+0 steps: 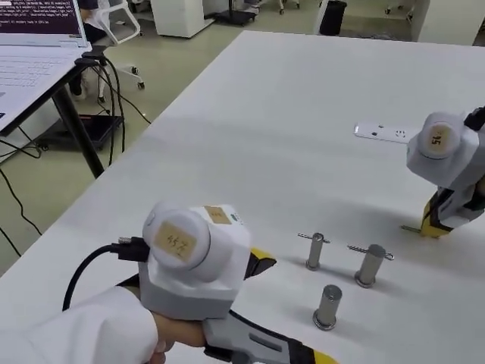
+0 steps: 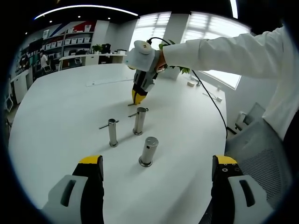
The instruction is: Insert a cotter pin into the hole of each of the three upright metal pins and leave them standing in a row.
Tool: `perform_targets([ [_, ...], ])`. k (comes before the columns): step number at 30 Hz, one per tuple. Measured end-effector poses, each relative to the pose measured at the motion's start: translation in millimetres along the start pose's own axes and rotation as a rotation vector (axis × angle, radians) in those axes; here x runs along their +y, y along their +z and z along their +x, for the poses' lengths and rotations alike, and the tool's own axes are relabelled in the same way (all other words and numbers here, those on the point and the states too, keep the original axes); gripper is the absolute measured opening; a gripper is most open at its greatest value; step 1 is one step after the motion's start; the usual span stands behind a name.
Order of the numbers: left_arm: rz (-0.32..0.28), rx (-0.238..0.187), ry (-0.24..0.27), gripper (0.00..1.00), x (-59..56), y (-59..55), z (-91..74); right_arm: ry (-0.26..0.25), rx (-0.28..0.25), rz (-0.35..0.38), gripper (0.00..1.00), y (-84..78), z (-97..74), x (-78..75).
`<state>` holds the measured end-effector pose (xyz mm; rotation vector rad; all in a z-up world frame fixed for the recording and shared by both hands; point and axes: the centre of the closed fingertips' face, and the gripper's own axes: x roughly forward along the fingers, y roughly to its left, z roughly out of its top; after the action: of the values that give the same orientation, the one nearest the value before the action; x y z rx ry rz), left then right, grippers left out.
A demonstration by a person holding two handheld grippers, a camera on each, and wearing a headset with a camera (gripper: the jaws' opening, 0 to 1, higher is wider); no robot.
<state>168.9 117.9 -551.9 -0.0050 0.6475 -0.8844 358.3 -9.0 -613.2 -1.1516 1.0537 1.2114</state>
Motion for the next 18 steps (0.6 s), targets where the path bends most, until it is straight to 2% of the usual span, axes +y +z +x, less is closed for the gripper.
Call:
perform_targets([
  [7, -0.001, 0.006, 0.0, 0.96, -0.6, -1.2, -0.1, -0.005, 0.006, -0.012, 0.0, -6.3, -4.5, 2.6],
  [15, -0.007, 0.004, -0.004, 0.95, -3.6, -1.1, -0.5, -0.035, -0.027, -0.082, 0.0, -2.0, -19.2, 5.0],
  [18, -0.008, 0.003, -0.003, 0.95, -3.6, -0.7, -0.6, -0.056, -0.058, -0.09, 0.0, 2.2, -27.7, 2.5],
])
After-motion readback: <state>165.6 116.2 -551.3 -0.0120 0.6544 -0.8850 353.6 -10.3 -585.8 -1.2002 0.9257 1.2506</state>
